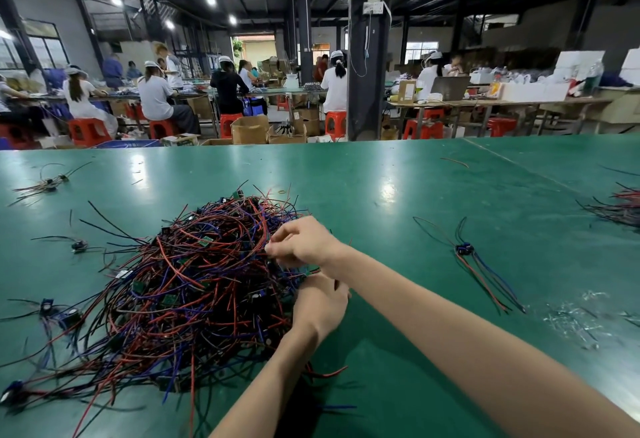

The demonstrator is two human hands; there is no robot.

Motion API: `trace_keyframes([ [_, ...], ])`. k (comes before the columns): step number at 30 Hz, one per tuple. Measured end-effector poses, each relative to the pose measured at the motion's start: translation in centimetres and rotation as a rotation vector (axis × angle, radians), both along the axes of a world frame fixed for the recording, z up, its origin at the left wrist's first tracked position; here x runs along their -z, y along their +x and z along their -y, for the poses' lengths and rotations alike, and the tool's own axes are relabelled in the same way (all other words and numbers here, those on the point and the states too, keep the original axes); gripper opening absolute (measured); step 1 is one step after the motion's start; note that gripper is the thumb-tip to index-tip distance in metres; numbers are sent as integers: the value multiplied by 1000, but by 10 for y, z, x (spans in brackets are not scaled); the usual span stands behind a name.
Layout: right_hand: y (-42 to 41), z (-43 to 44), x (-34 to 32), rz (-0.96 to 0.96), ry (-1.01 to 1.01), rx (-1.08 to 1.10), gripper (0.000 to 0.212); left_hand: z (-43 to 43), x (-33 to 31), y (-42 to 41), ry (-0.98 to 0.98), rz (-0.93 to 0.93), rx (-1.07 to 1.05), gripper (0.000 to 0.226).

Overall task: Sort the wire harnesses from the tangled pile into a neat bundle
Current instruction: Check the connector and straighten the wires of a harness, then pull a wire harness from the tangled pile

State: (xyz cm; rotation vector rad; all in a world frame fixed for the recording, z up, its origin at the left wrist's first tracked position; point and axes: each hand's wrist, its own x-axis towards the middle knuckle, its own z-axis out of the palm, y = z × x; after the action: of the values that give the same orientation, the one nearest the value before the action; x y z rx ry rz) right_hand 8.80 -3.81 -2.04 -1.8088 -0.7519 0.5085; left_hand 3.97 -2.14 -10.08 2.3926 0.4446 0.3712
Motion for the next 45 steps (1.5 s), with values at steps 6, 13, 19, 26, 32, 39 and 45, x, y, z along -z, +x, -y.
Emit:
trace_keyframes([
  [6, 6, 19, -31, -309, 498, 77, 9, 10, -5, -6, 211, 243, 93, 27],
  [13, 24, 67, -45, -409, 701, 144, 3, 6, 7, 5, 139, 405, 68, 16],
  [19, 34, 106, -9, -531, 654, 208, 6, 3, -6, 7, -411, 604, -5, 17],
  [26, 33, 128, 37, -623, 609, 286, 11, 29, -18, -1, -695, 478, 255, 29],
  [32, 25, 131, 42, -507, 546, 325, 11, 41, -10, 2, -849, 304, 301, 6],
  [39, 19, 141, 49, -412, 441, 279, 17, 41, -17, 0, -967, 215, 285, 19],
  [45, 20, 149, 50, -524, 409, 63, 23, 37, -21, -4, -1289, 100, 267, 22],
])
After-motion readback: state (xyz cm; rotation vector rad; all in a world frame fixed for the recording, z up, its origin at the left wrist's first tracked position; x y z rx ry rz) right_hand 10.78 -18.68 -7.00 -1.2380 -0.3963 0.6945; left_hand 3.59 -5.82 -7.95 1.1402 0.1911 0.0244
